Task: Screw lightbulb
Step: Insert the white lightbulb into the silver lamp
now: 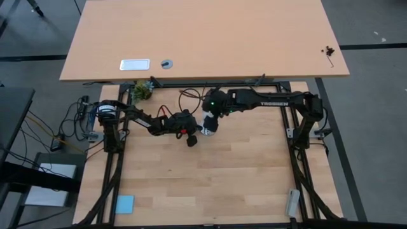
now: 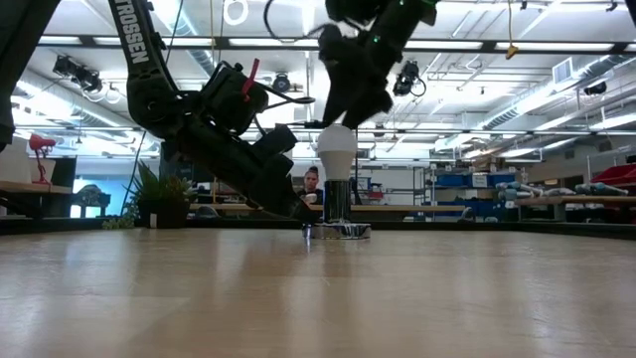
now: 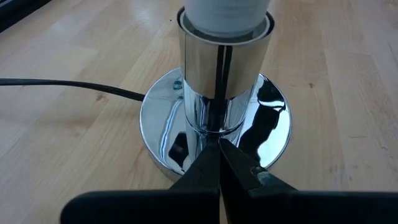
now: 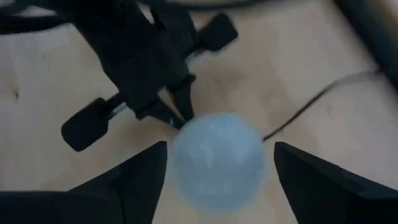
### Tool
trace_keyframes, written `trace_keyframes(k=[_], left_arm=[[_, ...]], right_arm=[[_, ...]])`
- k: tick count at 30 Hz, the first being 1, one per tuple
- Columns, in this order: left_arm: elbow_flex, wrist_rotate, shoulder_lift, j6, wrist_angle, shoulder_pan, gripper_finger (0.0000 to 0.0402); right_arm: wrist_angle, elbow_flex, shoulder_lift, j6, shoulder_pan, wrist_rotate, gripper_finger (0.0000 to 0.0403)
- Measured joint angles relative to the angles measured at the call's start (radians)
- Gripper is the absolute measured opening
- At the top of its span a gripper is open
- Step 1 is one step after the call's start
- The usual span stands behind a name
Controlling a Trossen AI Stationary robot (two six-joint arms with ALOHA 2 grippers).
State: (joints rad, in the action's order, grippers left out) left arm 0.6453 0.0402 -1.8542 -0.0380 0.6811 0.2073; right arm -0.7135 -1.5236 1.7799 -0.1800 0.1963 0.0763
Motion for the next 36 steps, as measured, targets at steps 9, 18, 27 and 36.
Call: trace_keyframes(k=[9, 18, 27, 36], left_arm=[[0.0, 0.0, 0.0, 0.0, -0.001, 0.0, 0.0002], [0.0, 0.0, 0.0, 0.0, -0.001, 0.0, 0.0002], [0.0, 0.0, 0.0, 0.002, -0.002, 0.0, 0.0002], [0.0, 0.0, 0.0, 0.002, -0.004, 0.0, 0.0002]], right_arm=[[-0.016, -0.06, -0.015, 0.425, 0.01, -0.149, 0.0332], [-0.043, -0.029, 0.005, 0.584, 0.06, -0.214, 0.0321], [-0.042, -0.025, 0.051, 0.622, 0.061, -0.201, 0.0304], [-0.028, -0.028, 0.063, 0.445, 0.047, -0.146, 0.0269]])
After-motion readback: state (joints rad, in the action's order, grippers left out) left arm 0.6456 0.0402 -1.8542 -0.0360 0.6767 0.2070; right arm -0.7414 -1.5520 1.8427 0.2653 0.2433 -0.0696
